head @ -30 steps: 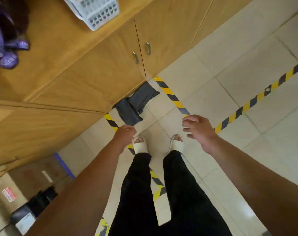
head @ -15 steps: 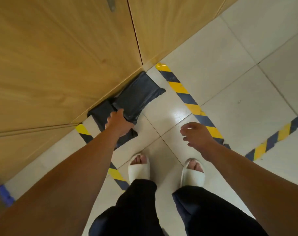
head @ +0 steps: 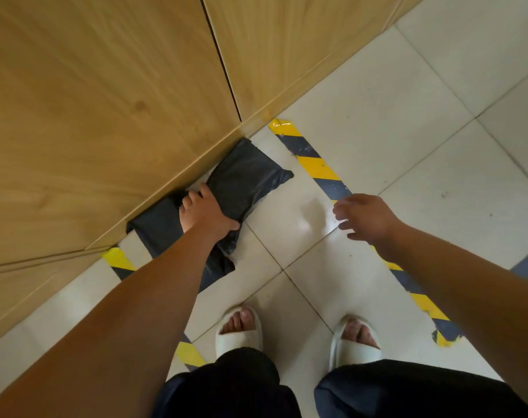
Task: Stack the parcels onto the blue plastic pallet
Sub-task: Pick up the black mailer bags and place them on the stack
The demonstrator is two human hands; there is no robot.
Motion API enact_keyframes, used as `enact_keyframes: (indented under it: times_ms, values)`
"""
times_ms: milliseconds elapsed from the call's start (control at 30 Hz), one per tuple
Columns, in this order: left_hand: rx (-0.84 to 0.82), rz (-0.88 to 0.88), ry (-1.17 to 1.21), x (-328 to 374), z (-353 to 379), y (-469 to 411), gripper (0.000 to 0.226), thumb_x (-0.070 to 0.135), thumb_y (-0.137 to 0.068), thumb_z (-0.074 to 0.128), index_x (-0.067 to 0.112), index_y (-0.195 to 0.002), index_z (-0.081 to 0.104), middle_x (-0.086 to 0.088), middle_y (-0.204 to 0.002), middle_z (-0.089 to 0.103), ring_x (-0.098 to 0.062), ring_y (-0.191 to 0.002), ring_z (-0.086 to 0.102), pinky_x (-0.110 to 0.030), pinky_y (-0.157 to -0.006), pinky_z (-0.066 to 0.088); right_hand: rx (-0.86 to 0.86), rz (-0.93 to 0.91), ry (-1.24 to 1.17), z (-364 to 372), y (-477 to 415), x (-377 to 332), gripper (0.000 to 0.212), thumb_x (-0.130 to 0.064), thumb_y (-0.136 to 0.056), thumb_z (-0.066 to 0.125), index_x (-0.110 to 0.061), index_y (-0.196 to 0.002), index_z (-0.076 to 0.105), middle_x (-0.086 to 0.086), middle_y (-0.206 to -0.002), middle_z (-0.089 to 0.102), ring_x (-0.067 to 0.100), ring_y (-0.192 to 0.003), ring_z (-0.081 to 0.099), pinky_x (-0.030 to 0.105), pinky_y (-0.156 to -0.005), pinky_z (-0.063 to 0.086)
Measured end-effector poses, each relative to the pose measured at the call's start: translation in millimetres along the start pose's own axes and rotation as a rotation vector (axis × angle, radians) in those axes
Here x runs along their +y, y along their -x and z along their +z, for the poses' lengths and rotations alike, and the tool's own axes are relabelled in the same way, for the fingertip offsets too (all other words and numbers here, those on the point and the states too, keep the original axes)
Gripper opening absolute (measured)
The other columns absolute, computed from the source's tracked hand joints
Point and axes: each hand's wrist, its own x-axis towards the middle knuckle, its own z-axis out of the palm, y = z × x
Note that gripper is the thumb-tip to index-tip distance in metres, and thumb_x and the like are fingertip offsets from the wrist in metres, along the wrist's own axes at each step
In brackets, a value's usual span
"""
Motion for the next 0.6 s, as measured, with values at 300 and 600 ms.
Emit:
enact_keyframes:
  times_ms: [300, 600]
  values:
    - [-0.396, 0.015, 1.044, -15, -133, 190, 0.094, 0.035, -0.069, 0.086, 0.036, -0.142, 0.026, 0.005, -0.127, 0.053, -0.019, -0.107, 0.058, -0.038, -0.088, 0.050, -0.080, 0.203, -0.100, -27, 185, -34, 0.012, -0.006, -0.101, 0.047, -0.013, -0.094, 0.055, 0.010, -0.087, 0.051, 0.010, -0.056, 0.050, 0.022, -0.052, 0.036]
    - [-0.926, -0.100, 1.861, -52, -339, 458, 0.039, 0.033, -0.088, 0.066, 0.012, -0.121, 0.060, -0.013, -0.125, 0.063, -0.032, -0.106, 0.065, -0.047, -0.083, 0.057, -0.071, 0.124, -0.347, -108, 453, -140, 0.026, -0.029, -0.092, 0.069, -0.012, -0.111, 0.067, 0.012, -0.111, 0.071, 0.024, -0.097, 0.068, 0.039, -0.087, 0.053]
